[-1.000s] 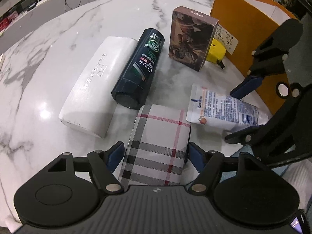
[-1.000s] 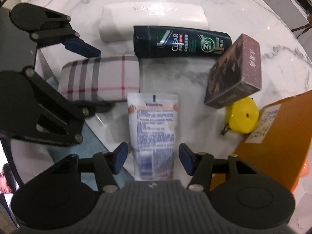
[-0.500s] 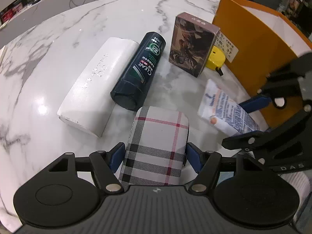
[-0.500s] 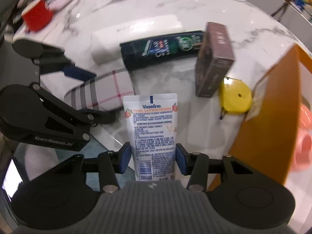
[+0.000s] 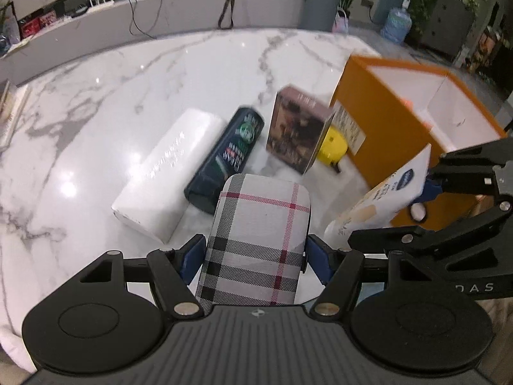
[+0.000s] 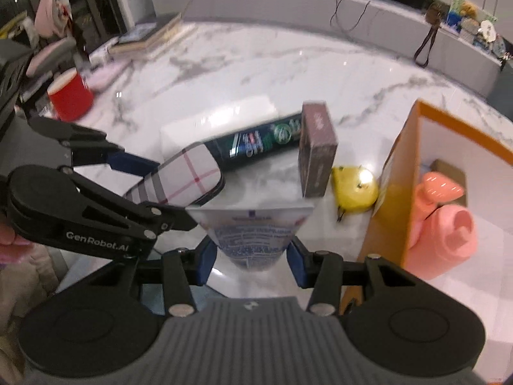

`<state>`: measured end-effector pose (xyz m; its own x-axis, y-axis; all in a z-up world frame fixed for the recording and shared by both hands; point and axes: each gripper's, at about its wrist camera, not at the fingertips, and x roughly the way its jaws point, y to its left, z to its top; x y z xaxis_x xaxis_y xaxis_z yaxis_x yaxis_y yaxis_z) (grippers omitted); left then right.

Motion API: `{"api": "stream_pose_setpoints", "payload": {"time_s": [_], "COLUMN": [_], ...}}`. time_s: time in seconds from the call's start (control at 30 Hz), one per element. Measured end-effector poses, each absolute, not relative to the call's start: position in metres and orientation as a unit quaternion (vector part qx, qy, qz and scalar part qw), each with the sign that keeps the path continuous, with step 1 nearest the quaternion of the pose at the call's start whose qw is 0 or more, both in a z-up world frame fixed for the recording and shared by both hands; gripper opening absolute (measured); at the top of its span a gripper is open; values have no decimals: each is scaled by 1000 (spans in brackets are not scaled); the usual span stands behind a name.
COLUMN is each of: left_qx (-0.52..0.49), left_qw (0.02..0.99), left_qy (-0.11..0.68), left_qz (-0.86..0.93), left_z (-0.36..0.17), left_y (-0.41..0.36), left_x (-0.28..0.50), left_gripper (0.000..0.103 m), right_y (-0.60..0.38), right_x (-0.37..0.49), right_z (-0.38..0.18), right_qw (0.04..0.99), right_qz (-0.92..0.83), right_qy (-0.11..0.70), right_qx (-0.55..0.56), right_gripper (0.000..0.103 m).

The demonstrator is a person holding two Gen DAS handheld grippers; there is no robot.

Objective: Organize rigid objects
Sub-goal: 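Carry plaid case with left tool while right tool carries Vaseline tube over orange box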

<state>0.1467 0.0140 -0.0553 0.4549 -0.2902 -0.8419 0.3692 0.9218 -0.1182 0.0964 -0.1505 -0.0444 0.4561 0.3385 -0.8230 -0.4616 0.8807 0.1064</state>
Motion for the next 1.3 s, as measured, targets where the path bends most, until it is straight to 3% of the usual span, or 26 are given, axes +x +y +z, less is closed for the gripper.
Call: {"api": "stream_pose_setpoints", "payload": {"time_s": [0.43, 0.63, 0.93, 1.3], "left_qx": [36, 57, 36, -19], "left_qw": [892, 883, 855, 824], "left_qy": [392, 387, 419, 493], "left_qz": [-221, -259, -302, -279], "left_z": [39, 58, 49, -7], "left_y": [-34, -90, -169, -247], "left_x": [131, 134, 161, 211], "left_gripper": [78, 78, 78, 78], "right_y": [-226, -278, -354, -405], "right_x": [53, 48, 58, 93], "right_z": [30, 40, 23, -13], "right_qw": [917, 929, 920, 874], "right_qz": [192, 137, 88, 106], "right_qy": [349, 341, 381, 474], "right_qx": [15, 38, 9, -22], "right_gripper": [47, 47, 47, 47]}}
